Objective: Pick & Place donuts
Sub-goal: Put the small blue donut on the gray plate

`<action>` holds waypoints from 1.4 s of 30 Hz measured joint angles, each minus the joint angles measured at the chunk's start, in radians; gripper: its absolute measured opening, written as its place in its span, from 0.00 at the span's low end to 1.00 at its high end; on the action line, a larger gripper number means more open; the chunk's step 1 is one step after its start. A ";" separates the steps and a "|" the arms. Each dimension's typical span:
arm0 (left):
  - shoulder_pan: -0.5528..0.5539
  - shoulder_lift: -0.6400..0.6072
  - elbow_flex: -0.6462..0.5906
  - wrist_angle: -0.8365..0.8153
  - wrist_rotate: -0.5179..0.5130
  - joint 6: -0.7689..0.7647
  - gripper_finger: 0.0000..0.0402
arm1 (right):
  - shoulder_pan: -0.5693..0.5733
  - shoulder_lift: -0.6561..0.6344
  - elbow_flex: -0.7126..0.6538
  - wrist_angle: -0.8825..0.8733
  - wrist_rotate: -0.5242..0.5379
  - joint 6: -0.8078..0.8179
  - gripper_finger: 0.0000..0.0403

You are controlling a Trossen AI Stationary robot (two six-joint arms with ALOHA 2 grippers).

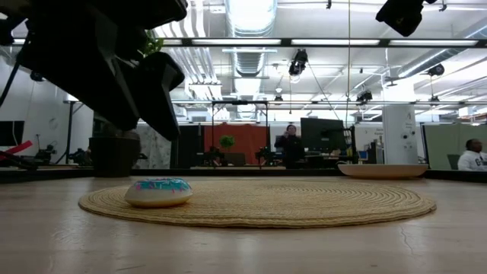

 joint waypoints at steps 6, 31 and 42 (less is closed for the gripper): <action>0.000 0.000 -0.060 0.097 -0.002 0.000 0.63 | 0.000 0.000 0.000 0.000 0.001 0.000 0.02; -0.004 0.135 0.010 0.170 0.006 0.023 0.63 | 0.000 0.000 0.000 -0.002 0.003 0.007 0.02; -0.004 0.140 0.026 0.095 0.006 0.015 0.63 | 0.000 0.000 -0.003 -0.002 0.003 0.007 0.02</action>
